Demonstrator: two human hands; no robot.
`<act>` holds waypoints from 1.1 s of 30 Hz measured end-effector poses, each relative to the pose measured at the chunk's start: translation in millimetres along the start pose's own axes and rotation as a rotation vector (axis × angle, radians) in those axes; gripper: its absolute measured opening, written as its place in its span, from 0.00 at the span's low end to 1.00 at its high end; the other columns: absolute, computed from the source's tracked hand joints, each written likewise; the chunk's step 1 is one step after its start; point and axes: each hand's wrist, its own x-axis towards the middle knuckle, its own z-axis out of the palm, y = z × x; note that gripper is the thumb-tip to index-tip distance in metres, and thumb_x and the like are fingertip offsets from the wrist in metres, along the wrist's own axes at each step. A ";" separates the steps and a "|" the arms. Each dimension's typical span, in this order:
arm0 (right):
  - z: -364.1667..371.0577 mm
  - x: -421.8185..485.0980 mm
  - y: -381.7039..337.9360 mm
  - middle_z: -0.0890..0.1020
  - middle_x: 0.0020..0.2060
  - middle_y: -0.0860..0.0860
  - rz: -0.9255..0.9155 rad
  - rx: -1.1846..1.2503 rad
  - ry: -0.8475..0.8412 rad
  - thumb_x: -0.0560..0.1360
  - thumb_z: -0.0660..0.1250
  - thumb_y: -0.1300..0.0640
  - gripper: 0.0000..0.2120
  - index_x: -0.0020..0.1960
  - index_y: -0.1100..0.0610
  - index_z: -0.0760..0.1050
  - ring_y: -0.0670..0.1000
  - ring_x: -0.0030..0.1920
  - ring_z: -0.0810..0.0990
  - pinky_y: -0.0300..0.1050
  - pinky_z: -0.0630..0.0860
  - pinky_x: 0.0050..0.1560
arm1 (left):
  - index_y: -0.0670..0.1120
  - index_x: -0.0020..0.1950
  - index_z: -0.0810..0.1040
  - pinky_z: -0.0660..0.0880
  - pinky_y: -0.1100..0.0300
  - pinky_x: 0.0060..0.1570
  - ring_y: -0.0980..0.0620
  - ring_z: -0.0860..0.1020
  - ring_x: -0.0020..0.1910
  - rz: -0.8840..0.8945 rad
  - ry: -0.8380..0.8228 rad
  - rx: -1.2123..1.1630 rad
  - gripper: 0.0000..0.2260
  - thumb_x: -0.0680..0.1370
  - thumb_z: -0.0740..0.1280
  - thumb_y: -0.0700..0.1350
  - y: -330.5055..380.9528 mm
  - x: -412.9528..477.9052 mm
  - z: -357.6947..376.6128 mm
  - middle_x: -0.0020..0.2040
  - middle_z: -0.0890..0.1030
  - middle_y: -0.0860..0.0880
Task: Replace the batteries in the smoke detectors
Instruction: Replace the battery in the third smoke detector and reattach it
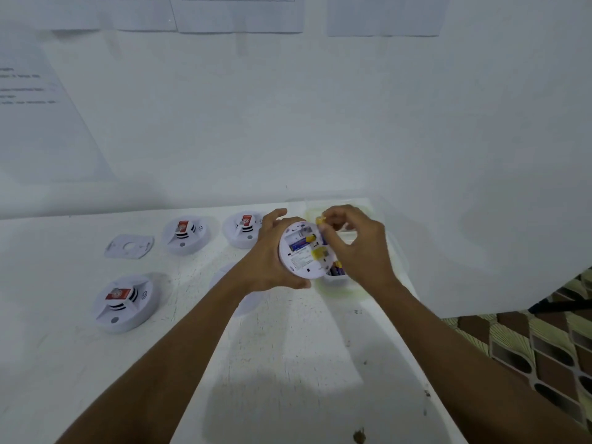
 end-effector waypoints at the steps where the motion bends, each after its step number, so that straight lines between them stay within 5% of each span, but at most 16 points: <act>1: -8.1 2.1 5.6 0.84 0.38 0.46 0.044 -0.004 -0.008 0.75 0.72 0.57 0.07 0.53 0.54 0.80 0.42 0.41 0.81 0.32 0.73 0.48 | 0.64 0.63 0.63 0.58 0.56 0.72 0.52 0.54 0.75 -0.022 0.007 0.007 0.43 0.54 0.81 0.53 -4.9 0.0 -1.5 0.62 0.53 0.81; 5: -38.6 9.0 37.7 0.82 0.34 0.42 0.124 -0.292 -0.148 0.75 0.71 0.55 0.05 0.50 0.49 0.82 0.45 0.38 0.81 0.46 0.78 0.49 | 0.58 0.69 0.63 0.56 0.73 0.66 0.66 0.52 0.73 -0.097 0.007 -0.003 0.47 0.53 0.81 0.56 -13.2 0.0 -5.1 0.73 0.57 0.54; 11: -46.5 20.8 55.6 0.85 0.38 0.46 0.247 -0.644 -0.581 0.75 0.69 0.51 0.03 0.46 0.50 0.80 0.49 0.41 0.80 0.50 0.74 0.58 | 0.63 0.65 0.62 0.59 0.63 0.70 0.56 0.54 0.75 -0.087 0.006 -0.022 0.45 0.53 0.81 0.54 -7.3 5.2 2.0 0.69 0.56 0.58; 17: -36.5 23.6 51.1 0.77 0.39 0.43 0.302 -0.781 -0.746 0.77 0.67 0.54 0.02 0.45 0.48 0.76 0.49 0.47 0.78 0.49 0.68 0.61 | 0.66 0.64 0.62 0.60 0.60 0.71 0.53 0.55 0.75 -0.067 0.018 -0.023 0.45 0.52 0.80 0.58 -6.4 4.8 4.6 0.70 0.55 0.58; 23: -34.8 23.7 49.9 0.80 0.35 0.43 0.367 -0.693 -0.700 0.76 0.64 0.57 0.06 0.47 0.47 0.77 0.48 0.52 0.81 0.48 0.69 0.60 | 0.66 0.64 0.62 0.61 0.56 0.73 0.54 0.55 0.75 -0.053 0.016 -0.012 0.45 0.51 0.79 0.61 -7.7 4.7 4.7 0.69 0.57 0.62; 28: -36.3 21.2 35.3 0.84 0.44 0.45 0.337 -0.174 -0.403 0.76 0.68 0.57 0.07 0.43 0.45 0.79 0.44 0.45 0.80 0.37 0.72 0.44 | 0.66 0.64 0.62 0.61 0.55 0.73 0.52 0.55 0.76 -0.038 0.041 -0.028 0.44 0.51 0.78 0.61 -4.9 6.9 6.1 0.69 0.56 0.59; 33: -13.0 5.4 18.0 0.82 0.47 0.42 0.242 0.004 -0.261 0.76 0.69 0.59 0.07 0.44 0.47 0.80 0.43 0.46 0.81 0.37 0.74 0.44 | 0.73 0.64 0.59 0.57 0.63 0.71 0.53 0.54 0.76 0.029 0.050 -0.010 0.44 0.53 0.78 0.62 -6.8 11.0 13.6 0.66 0.54 0.73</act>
